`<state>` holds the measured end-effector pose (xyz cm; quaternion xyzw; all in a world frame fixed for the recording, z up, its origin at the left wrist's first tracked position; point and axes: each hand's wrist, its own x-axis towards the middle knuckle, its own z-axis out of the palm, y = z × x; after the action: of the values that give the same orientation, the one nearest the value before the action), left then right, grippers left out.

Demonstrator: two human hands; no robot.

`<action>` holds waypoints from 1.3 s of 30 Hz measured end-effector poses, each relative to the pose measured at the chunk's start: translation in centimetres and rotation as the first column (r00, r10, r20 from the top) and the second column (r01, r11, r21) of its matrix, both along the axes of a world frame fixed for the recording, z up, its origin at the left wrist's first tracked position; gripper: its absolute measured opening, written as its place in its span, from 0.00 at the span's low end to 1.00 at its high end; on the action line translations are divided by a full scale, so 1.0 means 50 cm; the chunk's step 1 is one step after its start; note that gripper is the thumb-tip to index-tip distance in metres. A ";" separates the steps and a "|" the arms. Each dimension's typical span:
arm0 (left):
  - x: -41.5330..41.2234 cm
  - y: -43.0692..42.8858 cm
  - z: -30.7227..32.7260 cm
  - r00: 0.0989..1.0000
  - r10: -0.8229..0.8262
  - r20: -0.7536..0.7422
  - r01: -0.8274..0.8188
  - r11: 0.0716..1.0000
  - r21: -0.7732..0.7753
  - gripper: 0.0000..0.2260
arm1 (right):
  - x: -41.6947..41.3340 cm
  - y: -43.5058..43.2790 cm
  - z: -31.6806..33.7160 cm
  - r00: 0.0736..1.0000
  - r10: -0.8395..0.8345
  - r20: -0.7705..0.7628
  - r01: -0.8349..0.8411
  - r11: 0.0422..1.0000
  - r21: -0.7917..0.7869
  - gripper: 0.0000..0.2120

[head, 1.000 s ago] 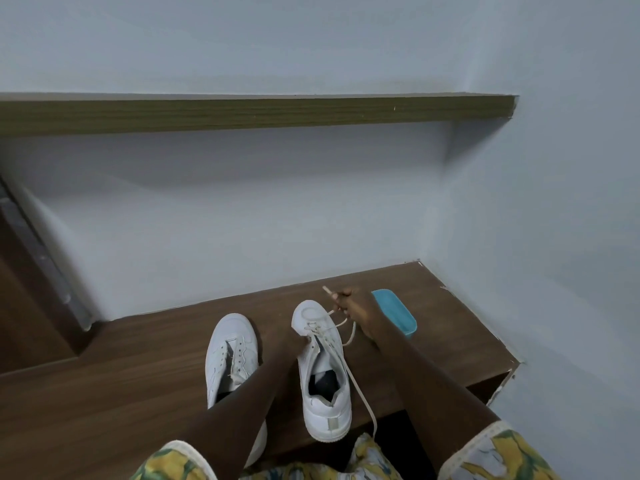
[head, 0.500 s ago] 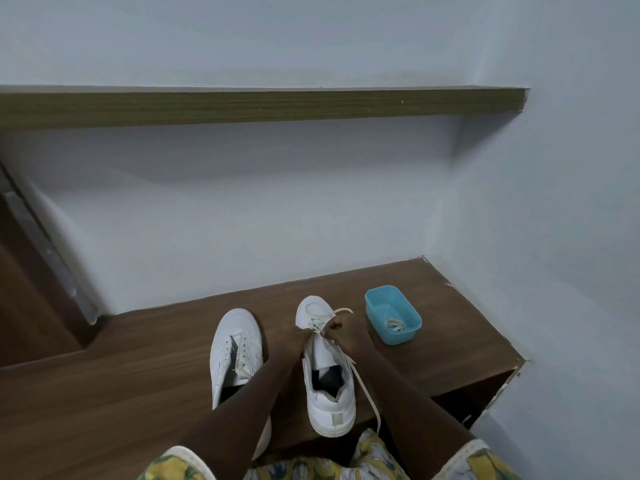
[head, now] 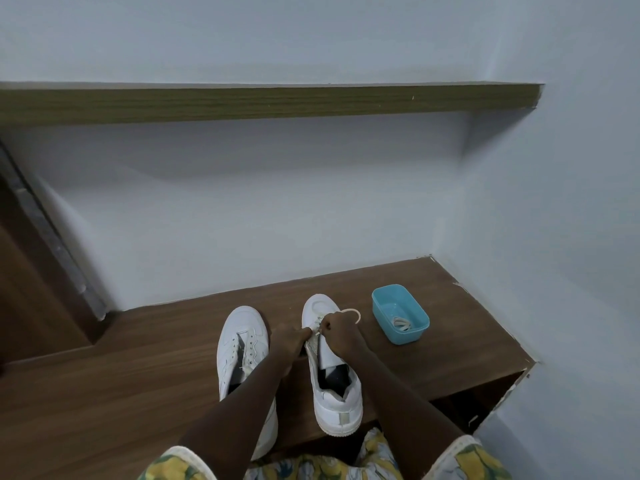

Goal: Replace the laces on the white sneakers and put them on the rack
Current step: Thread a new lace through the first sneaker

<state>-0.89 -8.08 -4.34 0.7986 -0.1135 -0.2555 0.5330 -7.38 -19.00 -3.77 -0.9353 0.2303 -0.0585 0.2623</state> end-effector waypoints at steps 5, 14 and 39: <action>0.001 0.000 -0.006 0.998 -0.017 0.067 0.015 0.999 0.029 0.17 | 0.006 0.012 -0.008 0.998 -0.059 -0.011 0.059 0.998 0.007 0.13; -0.004 0.006 -0.038 0.998 0.048 -0.044 -0.050 0.998 -0.049 0.06 | -0.005 0.002 -0.005 0.987 -0.146 -0.063 0.151 0.986 0.076 0.10; 0.000 0.038 0.002 0.979 0.202 0.014 -0.202 0.979 0.005 0.10 | -0.122 0.023 -0.015 0.946 0.031 -0.322 -0.169 0.897 -0.409 0.14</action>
<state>-0.89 -6.16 -4.22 0.8093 -0.0346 -0.1953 0.5529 -13.47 -17.87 -4.50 -0.9782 0.2006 0.0520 0.0124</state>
